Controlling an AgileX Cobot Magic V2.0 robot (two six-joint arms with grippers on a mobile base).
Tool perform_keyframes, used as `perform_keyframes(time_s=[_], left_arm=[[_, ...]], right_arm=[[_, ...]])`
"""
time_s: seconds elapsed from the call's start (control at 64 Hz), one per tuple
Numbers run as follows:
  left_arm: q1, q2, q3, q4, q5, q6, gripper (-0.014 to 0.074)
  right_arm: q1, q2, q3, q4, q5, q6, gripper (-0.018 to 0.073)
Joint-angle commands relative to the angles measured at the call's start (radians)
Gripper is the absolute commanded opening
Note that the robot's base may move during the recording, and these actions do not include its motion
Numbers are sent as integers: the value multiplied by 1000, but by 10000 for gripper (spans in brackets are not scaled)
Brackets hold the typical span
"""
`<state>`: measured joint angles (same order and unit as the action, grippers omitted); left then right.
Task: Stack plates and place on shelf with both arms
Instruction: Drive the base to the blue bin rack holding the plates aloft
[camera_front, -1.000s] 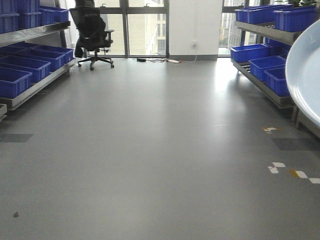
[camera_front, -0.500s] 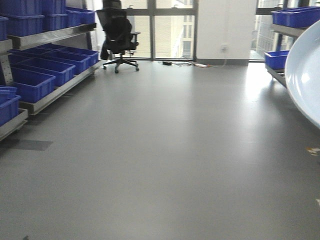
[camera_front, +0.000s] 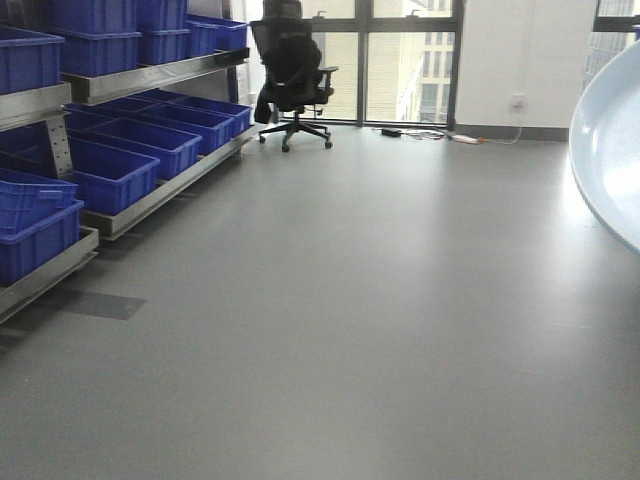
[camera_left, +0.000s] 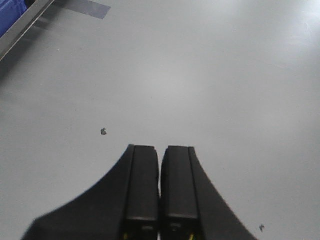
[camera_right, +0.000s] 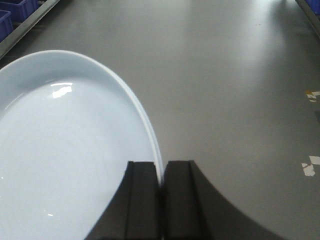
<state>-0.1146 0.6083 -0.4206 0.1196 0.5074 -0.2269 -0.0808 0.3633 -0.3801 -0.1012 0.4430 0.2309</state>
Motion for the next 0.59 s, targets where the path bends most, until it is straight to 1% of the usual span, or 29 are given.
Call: perform_keyframes(time_s=[0.0,0.578], left_arm=[[1,-1,-27,0,-66,-6,90],[1,-1,-27,0,-66,-6,90]], right_arm=[[-5,4,-31,-7,-95,-2,57],[-5,4,-31,-7,-95,-2,57]])
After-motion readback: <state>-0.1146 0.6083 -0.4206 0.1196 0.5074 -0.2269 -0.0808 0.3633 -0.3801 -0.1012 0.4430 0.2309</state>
